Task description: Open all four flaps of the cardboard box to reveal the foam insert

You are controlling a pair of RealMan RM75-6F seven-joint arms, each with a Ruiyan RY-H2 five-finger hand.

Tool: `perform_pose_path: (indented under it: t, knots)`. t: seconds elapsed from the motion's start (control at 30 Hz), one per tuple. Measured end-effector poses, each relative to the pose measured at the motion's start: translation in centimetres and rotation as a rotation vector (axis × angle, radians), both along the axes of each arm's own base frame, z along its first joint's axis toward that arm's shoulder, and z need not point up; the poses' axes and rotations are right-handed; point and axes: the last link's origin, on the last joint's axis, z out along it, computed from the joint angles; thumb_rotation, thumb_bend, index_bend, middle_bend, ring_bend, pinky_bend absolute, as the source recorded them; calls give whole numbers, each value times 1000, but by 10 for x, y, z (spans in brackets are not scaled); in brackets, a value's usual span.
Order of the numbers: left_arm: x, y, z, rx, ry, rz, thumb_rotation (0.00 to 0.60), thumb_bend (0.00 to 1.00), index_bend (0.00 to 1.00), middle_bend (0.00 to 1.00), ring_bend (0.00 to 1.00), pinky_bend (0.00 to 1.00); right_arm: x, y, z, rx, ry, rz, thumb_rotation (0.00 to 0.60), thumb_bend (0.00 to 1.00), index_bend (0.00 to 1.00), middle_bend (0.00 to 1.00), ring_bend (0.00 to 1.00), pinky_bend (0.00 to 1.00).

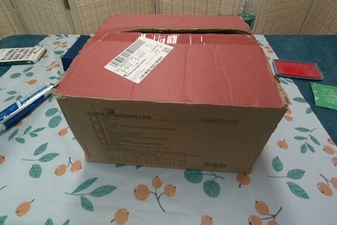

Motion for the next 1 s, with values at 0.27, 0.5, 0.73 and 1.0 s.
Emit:
perform_pose_path:
  t: [0.27, 0.5, 0.73, 1.0]
  knots:
    - [3, 1, 0, -5, -4, -9, 600, 281, 56, 56, 0, 0, -3, -2, -1, -3, 2, -11, 531, 327, 0, 0, 0, 0]
    - [2, 4, 2, -12, -23, -1, 600, 281, 57, 57, 0, 0, 3, -26, -6, -21, -4, 79, 533, 328, 0, 0, 0, 0]
    - [2, 7, 6, -14, -39, -5, 600, 281, 63, 57, 0, 0, 35, -73, 2, 23, -105, 167, 530, 327, 0, 0, 0, 0]
    - [-2, 7, 15, 5, -60, 9, 600, 281, 79, 57, 0, 0, 60, -108, -3, 121, -196, 173, 531, 327, 3, 0, 4, 0]
